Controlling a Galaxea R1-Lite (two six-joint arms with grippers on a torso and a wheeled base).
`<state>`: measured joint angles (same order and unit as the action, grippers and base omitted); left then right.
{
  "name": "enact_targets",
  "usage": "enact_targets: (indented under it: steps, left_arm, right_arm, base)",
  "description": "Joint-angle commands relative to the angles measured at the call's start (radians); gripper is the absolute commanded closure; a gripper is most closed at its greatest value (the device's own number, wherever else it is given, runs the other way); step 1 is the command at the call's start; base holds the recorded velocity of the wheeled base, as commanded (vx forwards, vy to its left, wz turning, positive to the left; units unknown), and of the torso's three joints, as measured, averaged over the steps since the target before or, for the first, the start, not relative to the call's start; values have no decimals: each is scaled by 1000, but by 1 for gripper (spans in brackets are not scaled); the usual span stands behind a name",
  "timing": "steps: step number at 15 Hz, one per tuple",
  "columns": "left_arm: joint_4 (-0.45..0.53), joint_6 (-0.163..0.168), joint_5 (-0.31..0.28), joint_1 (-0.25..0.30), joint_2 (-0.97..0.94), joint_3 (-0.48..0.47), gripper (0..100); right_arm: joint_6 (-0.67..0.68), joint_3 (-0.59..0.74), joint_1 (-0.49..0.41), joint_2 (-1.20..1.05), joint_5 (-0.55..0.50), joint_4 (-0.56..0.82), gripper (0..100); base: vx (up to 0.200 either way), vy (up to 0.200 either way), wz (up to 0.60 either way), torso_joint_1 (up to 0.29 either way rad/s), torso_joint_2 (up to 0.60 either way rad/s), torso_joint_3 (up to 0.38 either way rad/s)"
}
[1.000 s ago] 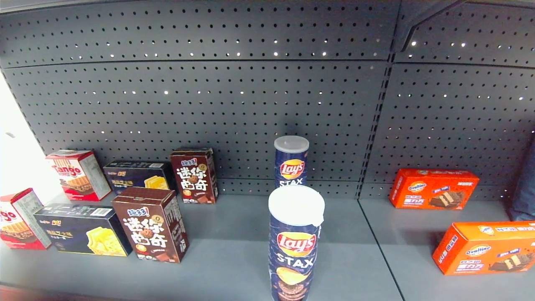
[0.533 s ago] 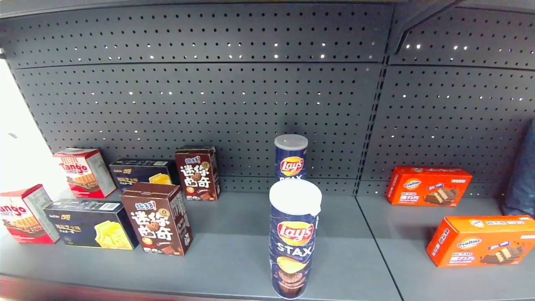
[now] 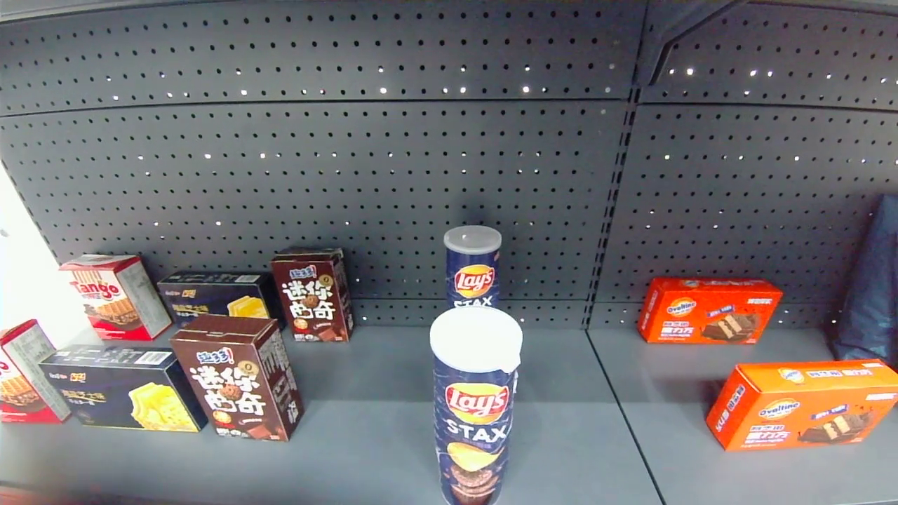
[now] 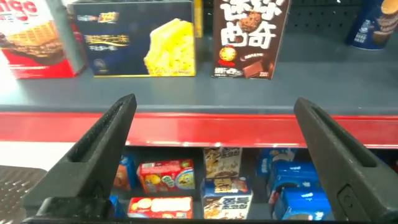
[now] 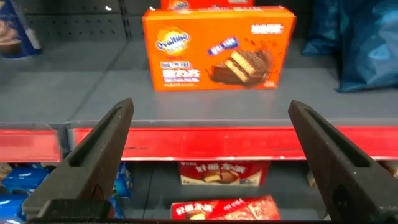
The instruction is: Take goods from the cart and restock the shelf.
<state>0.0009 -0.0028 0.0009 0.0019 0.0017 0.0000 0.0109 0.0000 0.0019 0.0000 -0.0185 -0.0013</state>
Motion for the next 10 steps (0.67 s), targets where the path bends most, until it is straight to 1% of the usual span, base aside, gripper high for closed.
enact_targets:
  steps: [1,2,5,7,10]
  left_arm:
    - [1,0,1,0,0,0,0]
    - [1,1,1,0,0,0,0]
    - [1,4,-1,0,0,0,0]
    - [1,0,1,0,0,0,0]
    - [1,3,1,0,0,0,0]
  right_arm:
    - [0,0,0,0,0,0,0]
    - [0,0,0,0,0,0,0]
    - [0,0,0,0,0,0,0]
    - [0,0,0,0,0,0,0]
    - [0,0,0,0,0,0,0]
  base:
    - [0,0,0,0,0,0]
    - [0,0,0,0,0,0]
    - [0,200,0,1,2,4]
    - [0,0,0,0,0,0]
    - [0,0,0,0,0,0]
